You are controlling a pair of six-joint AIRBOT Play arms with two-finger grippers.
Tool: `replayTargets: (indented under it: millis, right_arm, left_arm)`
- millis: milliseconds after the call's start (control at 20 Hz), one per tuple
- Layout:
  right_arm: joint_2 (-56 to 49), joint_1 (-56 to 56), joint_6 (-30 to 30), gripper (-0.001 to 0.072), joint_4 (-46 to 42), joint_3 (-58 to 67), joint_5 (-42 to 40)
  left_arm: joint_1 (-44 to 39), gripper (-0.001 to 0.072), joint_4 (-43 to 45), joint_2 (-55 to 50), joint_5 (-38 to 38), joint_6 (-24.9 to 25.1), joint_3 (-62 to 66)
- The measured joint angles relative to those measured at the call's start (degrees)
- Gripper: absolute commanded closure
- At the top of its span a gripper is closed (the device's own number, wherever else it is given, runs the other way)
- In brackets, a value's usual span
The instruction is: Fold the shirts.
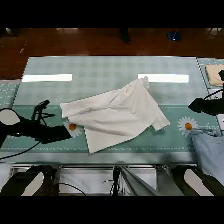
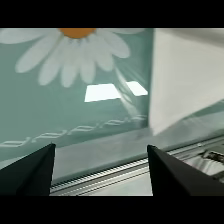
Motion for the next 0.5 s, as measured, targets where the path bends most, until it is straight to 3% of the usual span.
replayTargets:
  millis: [200, 500]
  right_arm:
    - [0.00, 0.00, -0.04, 0.0177, 0.20, -0.02, -0.22]
    - [0.00, 0.00, -0.09, 0.0178, 0.92, -0.02, -0.33]
  left_arm:
    - [-0.72, 0.0036, -11.23, -0.90, 2.25, 3.76, -4.79]
    - [-7.17, 0.0037, -16.00, -5.97, 6.21, 5.38, -8.20]
